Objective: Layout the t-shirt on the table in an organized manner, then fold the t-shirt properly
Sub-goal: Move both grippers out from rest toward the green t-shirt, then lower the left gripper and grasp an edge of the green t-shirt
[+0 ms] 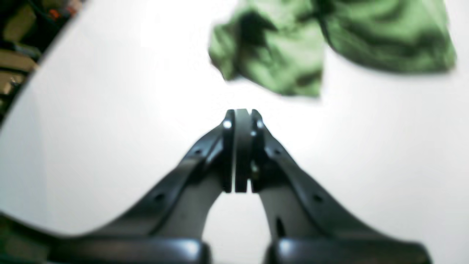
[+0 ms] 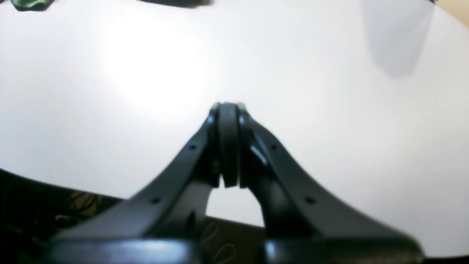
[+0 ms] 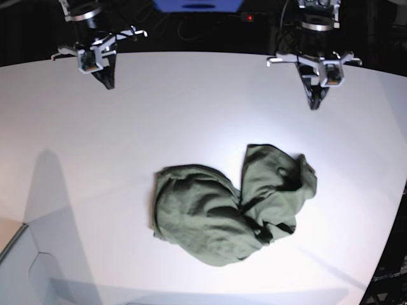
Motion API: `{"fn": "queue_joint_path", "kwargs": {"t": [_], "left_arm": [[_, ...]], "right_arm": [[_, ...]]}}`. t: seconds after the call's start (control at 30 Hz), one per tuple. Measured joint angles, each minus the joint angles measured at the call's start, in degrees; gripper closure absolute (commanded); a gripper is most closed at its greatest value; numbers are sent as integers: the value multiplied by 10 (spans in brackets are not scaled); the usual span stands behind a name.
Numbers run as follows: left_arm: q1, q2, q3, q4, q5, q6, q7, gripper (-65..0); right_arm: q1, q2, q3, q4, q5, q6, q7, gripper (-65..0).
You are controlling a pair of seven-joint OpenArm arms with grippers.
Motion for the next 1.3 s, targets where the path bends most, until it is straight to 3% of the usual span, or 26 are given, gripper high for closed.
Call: {"fn": "queue_joint_path", "kwargs": {"t": [0.13, 0.23, 0.47, 0.67, 0.93, 1.03, 1.1, 1.2, 1.3], "left_arm": [[-89, 3, -33, -4, 1, 3, 92, -239], [-160, 2, -40, -19, 0, -1, 123, -319], [-293, 2, -43, -163, 1, -4, 131, -331], [-367, -1, -43, -305, 1, -2, 134, -331], [-438, -1, -39, -406, 1, -3, 127, -331], [-453, 0, -39, -431, 1, -3, 128, -326], [-457, 0, -39, -444, 1, -3, 127, -275], [-451, -1, -40, -440, 2, -3, 130, 0], [-431, 1, -62, -388, 0, -3, 134, -31]], "right_arm": [[31, 2, 4, -2, 0, 0, -35, -113], [58, 1, 3, -3, 0, 0, -78, -184], [77, 1, 4, -5, 0, 0, -120, -276], [78, -2, 4, -5, 0, 0, -137, -278], [74, -3, 4, -5, 0, 0, -149, -277], [74, -3, 4, -5, 0, 0, -153, -277], [75, -3, 4, -5, 0, 0, -153, -277], [77, -4, 4, -5, 0, 0, -154, -277], [85, -3, 4, -5, 1, 0, -155, -276]]}}
